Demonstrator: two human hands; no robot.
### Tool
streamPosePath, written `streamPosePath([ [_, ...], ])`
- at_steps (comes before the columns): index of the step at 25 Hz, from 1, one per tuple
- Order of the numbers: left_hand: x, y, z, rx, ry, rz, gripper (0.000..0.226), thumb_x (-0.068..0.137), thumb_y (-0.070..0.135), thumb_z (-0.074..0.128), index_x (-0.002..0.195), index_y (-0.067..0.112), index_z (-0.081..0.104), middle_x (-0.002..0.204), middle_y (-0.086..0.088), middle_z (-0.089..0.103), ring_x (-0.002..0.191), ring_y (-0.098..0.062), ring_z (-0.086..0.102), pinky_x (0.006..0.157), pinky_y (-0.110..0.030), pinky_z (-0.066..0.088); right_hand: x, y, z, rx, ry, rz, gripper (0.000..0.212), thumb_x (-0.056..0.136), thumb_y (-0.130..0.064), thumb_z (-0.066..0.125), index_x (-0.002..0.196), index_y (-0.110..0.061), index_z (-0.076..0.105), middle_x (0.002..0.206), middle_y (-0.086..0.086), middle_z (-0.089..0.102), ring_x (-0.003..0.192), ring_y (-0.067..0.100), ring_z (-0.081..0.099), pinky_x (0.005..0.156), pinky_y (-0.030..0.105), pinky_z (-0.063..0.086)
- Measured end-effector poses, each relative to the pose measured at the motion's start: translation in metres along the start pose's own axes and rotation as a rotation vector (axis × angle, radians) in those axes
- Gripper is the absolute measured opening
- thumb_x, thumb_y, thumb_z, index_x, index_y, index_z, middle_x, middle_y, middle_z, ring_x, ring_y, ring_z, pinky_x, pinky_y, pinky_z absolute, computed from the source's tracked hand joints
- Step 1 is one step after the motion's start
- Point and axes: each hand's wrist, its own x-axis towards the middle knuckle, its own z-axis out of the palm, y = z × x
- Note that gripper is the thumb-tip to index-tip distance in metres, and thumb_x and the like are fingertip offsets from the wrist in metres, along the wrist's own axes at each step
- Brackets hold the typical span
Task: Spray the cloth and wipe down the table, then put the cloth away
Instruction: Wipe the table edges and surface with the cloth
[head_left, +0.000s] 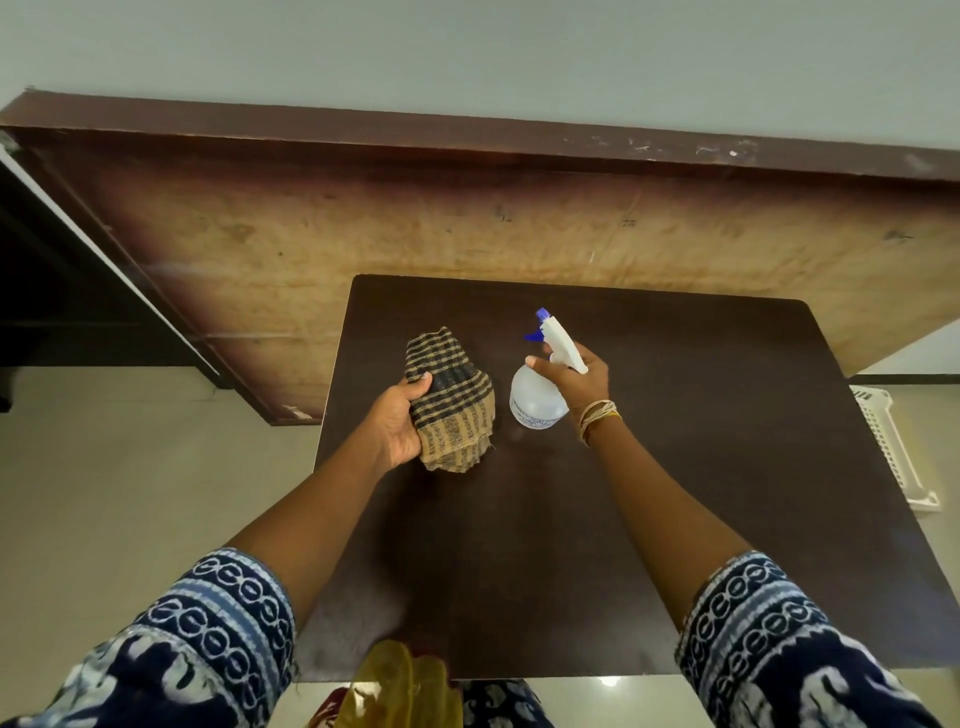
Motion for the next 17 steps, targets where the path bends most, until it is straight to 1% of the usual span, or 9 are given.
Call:
streamPosePath([
  [2, -0.003, -0.004, 0.003, 0.019, -0.005, -0.015, 0.034, 0.098, 0.010, 0.047, 0.132, 0.011, 0.052, 0.124, -0.020, 0.062, 0.108, -0.035, 0.063, 0.081, -0.054, 0.051, -0.004, 0.011, -0.007, -0.050, 0.032, 0.044, 0.048, 0.074, -0.010, 0.081, 0.118, -0.008, 0.061, 0.111, 0.007, 0.063, 0.105, 0.025, 0.059, 0.095, 0.041, 0.052],
  [4, -0.009, -0.009, 0.004, 0.037, -0.022, -0.028, 0.035, 0.098, 0.007, 0.046, 0.131, 0.012, 0.052, 0.120, -0.020, 0.063, 0.107, -0.035, 0.063, 0.082, -0.054, 0.051, -0.016, 0.020, -0.008, -0.048, 0.094, 0.129, 0.065, 0.075, -0.013, 0.081, 0.131, -0.010, 0.050, 0.128, 0.009, 0.057, 0.118, 0.027, 0.055, 0.101, 0.047, 0.047],
  [6, -0.015, -0.014, 0.000, 0.062, -0.046, -0.042, 0.038, 0.096, 0.005, 0.046, 0.133, 0.012, 0.051, 0.124, -0.021, 0.062, 0.111, -0.036, 0.062, 0.088, -0.055, 0.050, -0.036, 0.031, 0.000, -0.102, 0.200, 0.236, 0.074, 0.077, -0.024, 0.079, 0.139, -0.011, 0.041, 0.134, 0.009, 0.050, 0.120, 0.027, 0.053, 0.101, 0.045, 0.046],
  [7, -0.018, -0.017, -0.003, 0.074, -0.059, -0.055, 0.040, 0.096, 0.003, 0.046, 0.134, 0.012, 0.050, 0.127, -0.022, 0.061, 0.114, -0.037, 0.061, 0.090, -0.056, 0.049, -0.049, 0.039, 0.005, -0.121, 0.224, 0.299, 0.076, 0.077, -0.035, 0.077, 0.139, -0.008, 0.041, 0.128, 0.007, 0.051, 0.115, 0.025, 0.054, 0.098, 0.043, 0.047],
  [9, -0.026, -0.026, -0.010, 0.100, -0.083, -0.092, 0.042, 0.094, 0.002, 0.047, 0.135, 0.012, 0.049, 0.129, -0.022, 0.059, 0.116, -0.038, 0.060, 0.089, -0.056, 0.050, -0.074, 0.057, 0.013, -0.039, 0.091, 0.406, 0.087, 0.073, -0.057, 0.069, 0.137, -0.002, 0.046, 0.114, 0.009, 0.060, 0.103, 0.026, 0.061, 0.092, 0.042, 0.049],
  [11, -0.035, -0.036, -0.015, 0.155, -0.121, -0.139, 0.042, 0.093, 0.003, 0.049, 0.135, 0.011, 0.048, 0.129, -0.023, 0.060, 0.114, -0.038, 0.062, 0.086, -0.056, 0.052, -0.099, 0.067, 0.018, 0.142, -0.141, 0.537, 0.082, 0.073, -0.066, 0.062, 0.133, -0.012, 0.054, 0.122, 0.012, 0.065, 0.110, 0.032, 0.061, 0.100, 0.049, 0.046],
  [13, -0.049, -0.048, -0.022, 0.216, -0.151, -0.190, 0.042, 0.092, 0.005, 0.052, 0.134, 0.009, 0.047, 0.128, -0.023, 0.061, 0.113, -0.038, 0.063, 0.085, -0.055, 0.053, -0.121, 0.073, 0.020, 0.295, -0.226, 0.554, 0.068, 0.073, -0.064, 0.065, 0.125, -0.020, 0.061, 0.120, 0.009, 0.068, 0.112, 0.030, 0.063, 0.099, 0.050, 0.048],
  [16, -0.067, -0.066, -0.029, 0.312, -0.169, -0.219, 0.043, 0.092, 0.005, 0.054, 0.134, 0.009, 0.048, 0.127, -0.024, 0.061, 0.112, -0.039, 0.063, 0.085, -0.054, 0.054, -0.149, 0.076, 0.017, 0.369, -0.232, 0.531, 0.074, 0.060, -0.051, 0.081, 0.122, -0.014, 0.064, 0.117, 0.013, 0.070, 0.107, 0.031, 0.067, 0.098, 0.054, 0.049],
  [17, -0.073, -0.073, -0.029, 0.330, -0.172, -0.216, 0.043, 0.092, 0.003, 0.054, 0.134, 0.009, 0.049, 0.126, -0.024, 0.061, 0.112, -0.039, 0.063, 0.087, -0.054, 0.053, -0.160, 0.076, 0.014, 0.414, -0.232, 0.535, 0.072, 0.062, -0.045, 0.082, 0.123, -0.012, 0.063, 0.118, 0.015, 0.069, 0.107, 0.033, 0.067, 0.098, 0.054, 0.049],
])
